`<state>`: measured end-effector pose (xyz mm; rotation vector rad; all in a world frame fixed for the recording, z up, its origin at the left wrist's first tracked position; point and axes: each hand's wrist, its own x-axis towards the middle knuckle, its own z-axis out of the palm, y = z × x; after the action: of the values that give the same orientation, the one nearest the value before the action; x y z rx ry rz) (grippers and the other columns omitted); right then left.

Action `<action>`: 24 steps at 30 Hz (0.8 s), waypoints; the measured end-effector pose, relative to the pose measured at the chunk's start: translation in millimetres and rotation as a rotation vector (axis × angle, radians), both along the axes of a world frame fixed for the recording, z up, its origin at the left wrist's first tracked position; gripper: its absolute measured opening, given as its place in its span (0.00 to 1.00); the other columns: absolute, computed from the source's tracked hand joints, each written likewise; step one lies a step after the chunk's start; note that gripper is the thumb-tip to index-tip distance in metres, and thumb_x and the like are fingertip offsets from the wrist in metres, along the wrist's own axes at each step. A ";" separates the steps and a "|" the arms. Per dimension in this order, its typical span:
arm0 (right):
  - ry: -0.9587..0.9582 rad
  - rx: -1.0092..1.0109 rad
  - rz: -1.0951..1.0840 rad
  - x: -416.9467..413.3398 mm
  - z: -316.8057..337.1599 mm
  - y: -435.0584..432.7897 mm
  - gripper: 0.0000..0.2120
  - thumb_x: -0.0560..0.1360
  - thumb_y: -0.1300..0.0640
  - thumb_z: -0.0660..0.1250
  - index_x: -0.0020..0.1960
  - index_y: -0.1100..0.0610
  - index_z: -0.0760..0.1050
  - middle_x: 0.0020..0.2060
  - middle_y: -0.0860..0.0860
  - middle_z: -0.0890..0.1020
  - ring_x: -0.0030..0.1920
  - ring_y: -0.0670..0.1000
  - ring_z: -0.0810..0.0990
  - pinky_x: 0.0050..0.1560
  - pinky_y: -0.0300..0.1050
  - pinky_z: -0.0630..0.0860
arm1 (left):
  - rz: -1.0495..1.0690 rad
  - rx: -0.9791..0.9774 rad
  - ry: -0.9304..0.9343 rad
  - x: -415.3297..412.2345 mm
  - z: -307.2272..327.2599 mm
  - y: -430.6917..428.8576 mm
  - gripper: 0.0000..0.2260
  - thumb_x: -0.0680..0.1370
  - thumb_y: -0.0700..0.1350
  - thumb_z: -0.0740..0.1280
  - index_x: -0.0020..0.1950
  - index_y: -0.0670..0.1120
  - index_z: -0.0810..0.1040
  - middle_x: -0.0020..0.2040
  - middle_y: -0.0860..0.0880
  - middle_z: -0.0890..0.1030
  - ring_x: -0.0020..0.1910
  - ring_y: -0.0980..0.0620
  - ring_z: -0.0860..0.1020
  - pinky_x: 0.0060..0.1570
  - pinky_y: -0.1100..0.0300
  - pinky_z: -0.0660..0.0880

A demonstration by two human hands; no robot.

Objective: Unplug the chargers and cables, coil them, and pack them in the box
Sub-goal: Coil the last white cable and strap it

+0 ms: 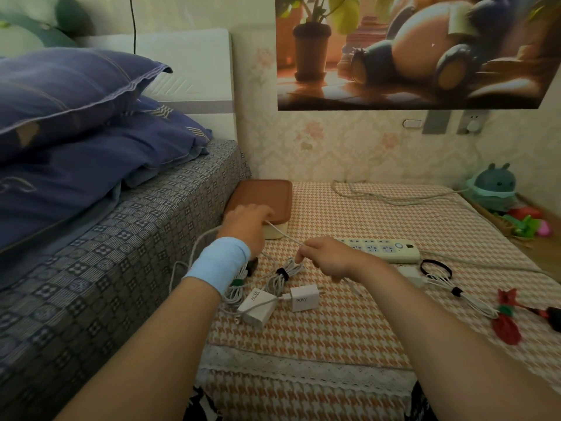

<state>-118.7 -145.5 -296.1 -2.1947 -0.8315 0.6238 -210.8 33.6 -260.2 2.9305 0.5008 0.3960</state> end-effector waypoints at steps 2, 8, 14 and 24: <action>-0.061 0.000 0.043 -3.6 -0.7 7.0 0.14 0.85 0.52 0.57 0.56 0.56 0.80 0.42 0.52 0.76 0.34 0.50 0.73 0.34 0.44 0.71 | -0.078 -0.152 0.086 3.1 -4.1 -11.2 0.23 0.75 0.36 0.62 0.68 0.54 0.71 0.64 0.48 0.72 0.61 0.45 0.72 0.60 0.51 0.73; -0.078 -0.049 -0.012 6.1 -13.1 6.6 0.18 0.81 0.71 0.56 0.55 0.61 0.83 0.50 0.56 0.83 0.43 0.51 0.79 0.41 0.43 0.76 | 0.187 -0.106 0.404 7.6 -11.1 27.1 0.17 0.80 0.54 0.63 0.39 0.42 0.75 0.47 0.43 0.81 0.41 0.45 0.75 0.43 0.55 0.73; -0.123 -0.023 0.016 6.8 -20.6 4.8 0.16 0.87 0.52 0.54 0.70 0.49 0.74 0.45 0.48 0.79 0.36 0.48 0.74 0.36 0.44 0.76 | 0.153 -0.026 0.367 -0.9 -12.0 34.1 0.22 0.73 0.51 0.72 0.65 0.48 0.74 0.61 0.44 0.77 0.52 0.43 0.77 0.51 0.51 0.77; -0.297 -0.239 0.184 -10.6 -34.7 35.3 0.14 0.80 0.48 0.65 0.47 0.59 0.81 0.42 0.55 0.81 0.40 0.54 0.77 0.39 0.48 0.73 | 0.019 -0.478 -0.126 -13.6 5.1 10.8 0.26 0.76 0.48 0.72 0.72 0.50 0.69 0.60 0.49 0.78 0.55 0.49 0.78 0.51 0.55 0.76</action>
<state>-129.2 -110.2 -330.7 -2.4860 -1.1747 0.5128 -224.4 44.4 -255.1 2.4271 0.5211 0.3952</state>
